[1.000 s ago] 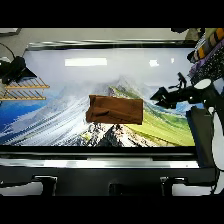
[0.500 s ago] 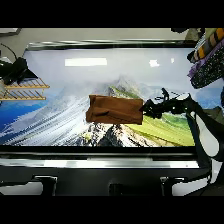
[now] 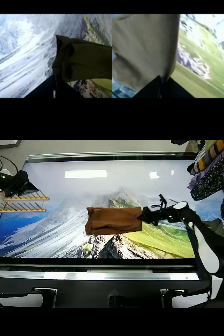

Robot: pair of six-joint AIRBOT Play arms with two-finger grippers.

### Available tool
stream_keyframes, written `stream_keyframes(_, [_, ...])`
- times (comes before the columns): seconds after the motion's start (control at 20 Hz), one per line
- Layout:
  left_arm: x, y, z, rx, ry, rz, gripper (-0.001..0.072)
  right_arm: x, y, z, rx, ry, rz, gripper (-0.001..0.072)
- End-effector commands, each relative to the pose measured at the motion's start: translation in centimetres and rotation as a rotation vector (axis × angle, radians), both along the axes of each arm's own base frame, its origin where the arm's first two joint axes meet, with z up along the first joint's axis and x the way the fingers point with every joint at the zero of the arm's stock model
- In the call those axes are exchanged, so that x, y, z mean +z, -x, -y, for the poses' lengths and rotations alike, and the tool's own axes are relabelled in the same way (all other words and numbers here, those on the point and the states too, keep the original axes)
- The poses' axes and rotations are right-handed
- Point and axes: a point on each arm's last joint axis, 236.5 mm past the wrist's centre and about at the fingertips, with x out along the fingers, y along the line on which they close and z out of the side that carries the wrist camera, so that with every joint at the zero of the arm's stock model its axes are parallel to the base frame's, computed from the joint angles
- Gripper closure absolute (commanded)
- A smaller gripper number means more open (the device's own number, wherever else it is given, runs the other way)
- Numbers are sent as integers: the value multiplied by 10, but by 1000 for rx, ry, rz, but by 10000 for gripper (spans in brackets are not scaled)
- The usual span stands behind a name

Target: Fold the clothes and pants, and hang the long-sleeved shirts on hangers.

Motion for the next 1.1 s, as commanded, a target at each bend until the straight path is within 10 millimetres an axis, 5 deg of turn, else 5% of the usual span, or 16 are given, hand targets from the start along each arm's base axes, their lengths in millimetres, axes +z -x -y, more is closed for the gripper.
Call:
stream_keyframes(0.0, [-1,0,0,-4,-1,-1,694,66,-30,24,-104,-22,106,686])
stream_keyframes(0.2, [-1,1,0,-5,-1,-3,693,131,-54,76,-210,31,221,686])
stream_keyframes(0.4, [-1,1,0,-5,-1,-3,694,165,-67,132,-340,78,271,686])
stream_keyframes(0.75, [-1,1,0,-4,-1,-3,694,199,-65,236,-567,137,300,686])
stream_keyframes(1.05, [-1,1,0,2,3,-6,694,210,-41,317,-767,245,271,687])
